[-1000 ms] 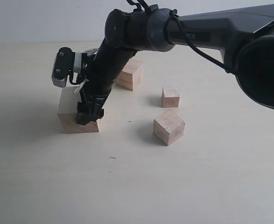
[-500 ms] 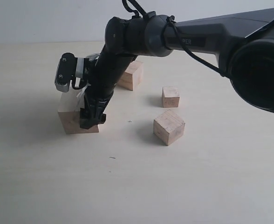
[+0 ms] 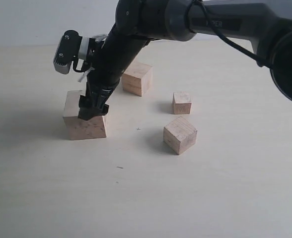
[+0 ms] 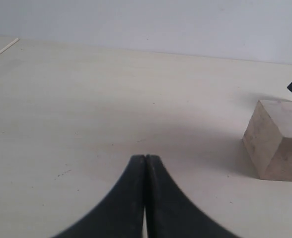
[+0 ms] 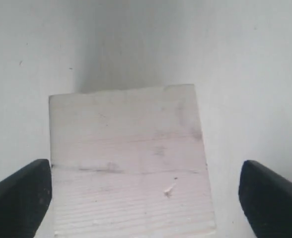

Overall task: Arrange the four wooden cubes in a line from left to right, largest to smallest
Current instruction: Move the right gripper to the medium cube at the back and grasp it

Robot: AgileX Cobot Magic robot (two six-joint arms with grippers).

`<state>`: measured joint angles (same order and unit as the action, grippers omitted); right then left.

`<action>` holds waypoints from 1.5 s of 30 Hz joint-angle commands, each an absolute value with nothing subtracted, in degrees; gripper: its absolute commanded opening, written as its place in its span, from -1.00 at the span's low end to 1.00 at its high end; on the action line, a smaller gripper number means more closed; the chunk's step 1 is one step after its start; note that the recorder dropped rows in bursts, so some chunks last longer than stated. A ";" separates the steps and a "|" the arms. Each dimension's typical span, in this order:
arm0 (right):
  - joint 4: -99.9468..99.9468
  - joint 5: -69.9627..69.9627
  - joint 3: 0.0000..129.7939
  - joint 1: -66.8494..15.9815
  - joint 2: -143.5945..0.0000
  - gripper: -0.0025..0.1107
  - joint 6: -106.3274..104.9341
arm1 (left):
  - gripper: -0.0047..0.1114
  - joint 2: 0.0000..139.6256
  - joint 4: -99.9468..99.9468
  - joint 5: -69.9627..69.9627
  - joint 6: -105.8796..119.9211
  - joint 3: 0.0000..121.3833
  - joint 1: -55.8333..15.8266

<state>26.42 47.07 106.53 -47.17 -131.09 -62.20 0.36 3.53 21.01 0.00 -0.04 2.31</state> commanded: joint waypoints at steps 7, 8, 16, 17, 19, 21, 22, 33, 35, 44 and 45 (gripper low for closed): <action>25.80 51.09 106.61 -46.87 -121.23 0.84 -57.44 | -0.92 0.00 3.41 20.43 0.00 0.00 2.12; 24.74 50.89 106.61 -46.87 -120.31 0.84 -55.92 | -0.92 0.00 3.41 20.43 0.00 0.00 2.12; 2.61 43.16 106.61 -45.15 -118.33 0.83 -34.32 | -0.92 0.00 3.41 20.43 0.00 0.00 2.12; 2.15 43.03 106.61 -44.56 -118.62 0.83 -33.94 | -0.92 0.00 3.41 20.43 0.00 0.00 2.12; 2.15 42.41 106.61 -42.89 -119.40 0.83 -33.94 | -0.92 0.00 3.41 20.43 0.00 0.00 2.12; 2.15 41.61 106.61 -41.30 -120.40 0.83 -33.94 | -0.92 0.00 3.41 20.43 0.00 0.00 2.12; 2.15 41.14 106.61 -40.41 -120.99 0.83 -33.94 | -0.92 0.00 3.41 20.43 0.00 0.00 2.12; 16.07 37.13 106.61 -31.82 -128.20 0.83 -41.07 | -0.92 0.00 3.41 20.43 0.00 0.00 2.12; 20.44 36.70 106.72 -31.38 -129.83 0.83 -44.10 | -0.92 0.00 3.41 20.43 0.00 0.00 2.12; 27.53 36.91 110.71 -31.38 -135.97 0.83 -49.10 | -0.92 0.00 3.41 20.43 0.00 0.00 2.12; 27.67 37.02 111.30 -31.38 -136.48 0.83 -49.10 | -0.92 0.00 3.41 20.43 0.00 0.00 2.12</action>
